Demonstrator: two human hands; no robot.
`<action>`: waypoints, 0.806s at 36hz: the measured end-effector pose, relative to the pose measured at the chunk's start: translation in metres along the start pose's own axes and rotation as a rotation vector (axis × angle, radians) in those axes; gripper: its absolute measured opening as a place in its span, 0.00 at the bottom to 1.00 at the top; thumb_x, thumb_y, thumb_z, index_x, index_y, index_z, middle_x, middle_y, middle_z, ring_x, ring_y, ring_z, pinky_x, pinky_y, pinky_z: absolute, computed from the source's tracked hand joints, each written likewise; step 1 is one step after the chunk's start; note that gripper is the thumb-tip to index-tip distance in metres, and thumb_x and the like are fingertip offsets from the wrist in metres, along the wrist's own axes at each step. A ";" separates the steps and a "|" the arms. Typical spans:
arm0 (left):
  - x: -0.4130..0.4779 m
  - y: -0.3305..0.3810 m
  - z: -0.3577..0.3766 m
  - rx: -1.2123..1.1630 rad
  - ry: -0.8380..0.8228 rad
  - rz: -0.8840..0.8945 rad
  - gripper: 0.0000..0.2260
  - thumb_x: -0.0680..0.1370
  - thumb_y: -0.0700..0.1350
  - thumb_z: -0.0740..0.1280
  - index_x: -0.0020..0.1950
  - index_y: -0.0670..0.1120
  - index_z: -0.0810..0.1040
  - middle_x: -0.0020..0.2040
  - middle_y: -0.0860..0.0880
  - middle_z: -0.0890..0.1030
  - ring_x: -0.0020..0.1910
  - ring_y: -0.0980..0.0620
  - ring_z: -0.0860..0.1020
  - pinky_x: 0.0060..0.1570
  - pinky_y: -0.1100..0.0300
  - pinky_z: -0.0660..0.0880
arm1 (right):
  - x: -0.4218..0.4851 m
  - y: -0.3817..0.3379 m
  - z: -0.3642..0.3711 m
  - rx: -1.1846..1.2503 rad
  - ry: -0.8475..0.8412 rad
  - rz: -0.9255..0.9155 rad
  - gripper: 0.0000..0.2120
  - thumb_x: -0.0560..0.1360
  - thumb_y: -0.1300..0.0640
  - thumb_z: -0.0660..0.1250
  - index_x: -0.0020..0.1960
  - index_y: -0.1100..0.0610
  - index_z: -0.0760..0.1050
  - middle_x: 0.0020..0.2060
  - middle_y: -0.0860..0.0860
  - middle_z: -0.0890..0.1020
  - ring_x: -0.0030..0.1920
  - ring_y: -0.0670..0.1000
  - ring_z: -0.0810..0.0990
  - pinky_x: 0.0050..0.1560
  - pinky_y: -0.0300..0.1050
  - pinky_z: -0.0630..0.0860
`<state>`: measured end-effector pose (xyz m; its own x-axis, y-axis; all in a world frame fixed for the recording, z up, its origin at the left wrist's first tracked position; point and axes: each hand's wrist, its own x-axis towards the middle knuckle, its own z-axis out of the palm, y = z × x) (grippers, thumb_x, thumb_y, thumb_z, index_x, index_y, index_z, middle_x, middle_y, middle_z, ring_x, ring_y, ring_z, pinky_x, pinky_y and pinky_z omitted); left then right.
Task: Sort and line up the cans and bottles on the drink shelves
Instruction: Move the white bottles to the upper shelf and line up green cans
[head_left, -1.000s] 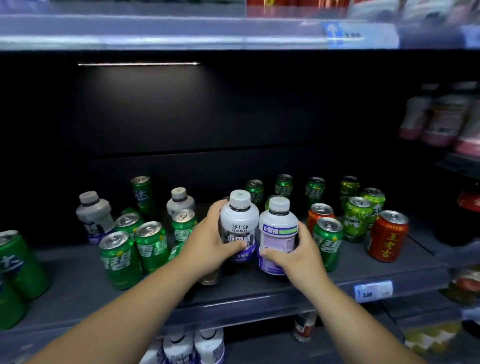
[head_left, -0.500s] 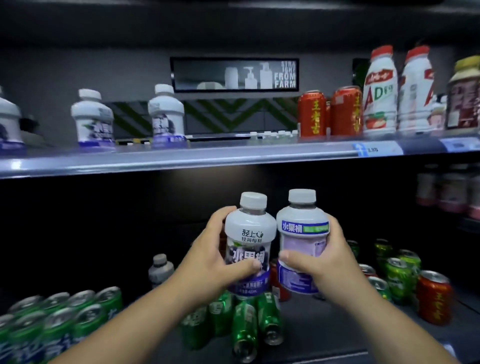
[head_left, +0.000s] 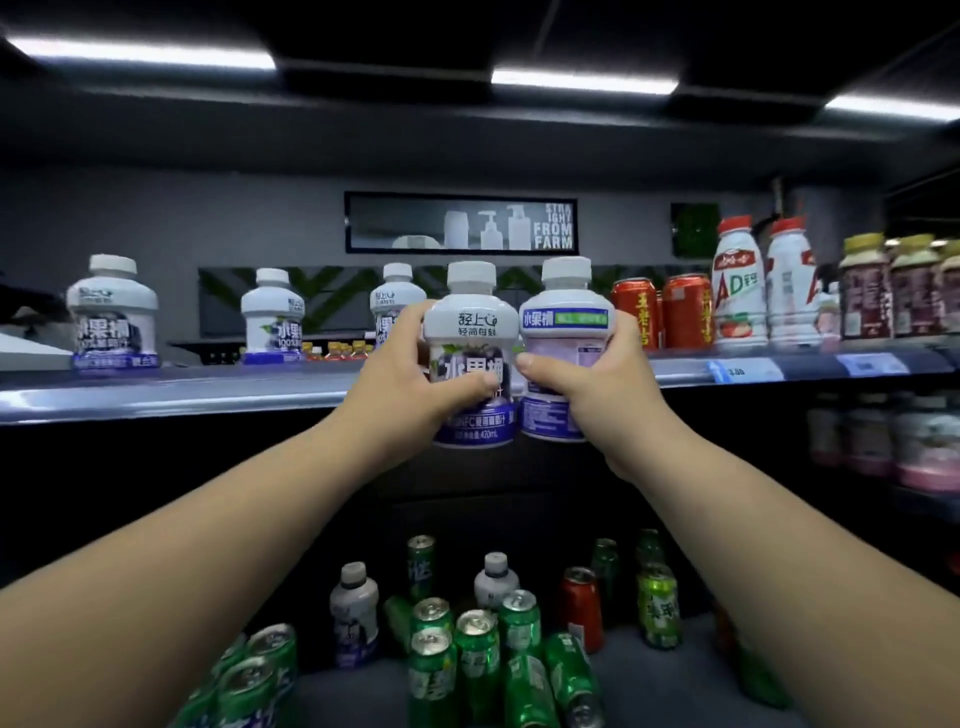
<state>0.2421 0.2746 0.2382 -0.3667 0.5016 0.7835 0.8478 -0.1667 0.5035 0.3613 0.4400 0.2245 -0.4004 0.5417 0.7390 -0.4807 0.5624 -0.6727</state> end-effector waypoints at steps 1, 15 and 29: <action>0.006 0.004 0.000 0.014 0.014 0.011 0.29 0.70 0.49 0.79 0.66 0.55 0.70 0.55 0.57 0.82 0.52 0.60 0.81 0.57 0.53 0.79 | 0.007 -0.004 -0.001 -0.028 0.008 -0.008 0.32 0.65 0.57 0.83 0.60 0.48 0.67 0.54 0.47 0.80 0.54 0.46 0.82 0.57 0.51 0.80; 0.102 -0.001 0.030 0.109 0.184 0.015 0.34 0.70 0.50 0.77 0.71 0.55 0.64 0.55 0.57 0.78 0.53 0.56 0.79 0.54 0.54 0.79 | 0.116 0.001 -0.019 -0.098 0.057 -0.014 0.44 0.61 0.48 0.84 0.68 0.51 0.62 0.55 0.48 0.77 0.55 0.51 0.80 0.55 0.55 0.81; 0.155 -0.070 0.060 0.196 0.232 -0.208 0.28 0.70 0.55 0.77 0.64 0.54 0.67 0.53 0.52 0.80 0.51 0.52 0.81 0.54 0.47 0.80 | 0.171 0.072 0.012 -0.275 -0.049 -0.011 0.41 0.66 0.45 0.81 0.68 0.52 0.60 0.58 0.50 0.76 0.55 0.51 0.78 0.52 0.46 0.74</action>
<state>0.1487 0.4152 0.3020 -0.5966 0.2982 0.7451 0.7953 0.0957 0.5986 0.2487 0.5652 0.3028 -0.4368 0.5078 0.7426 -0.2581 0.7200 -0.6442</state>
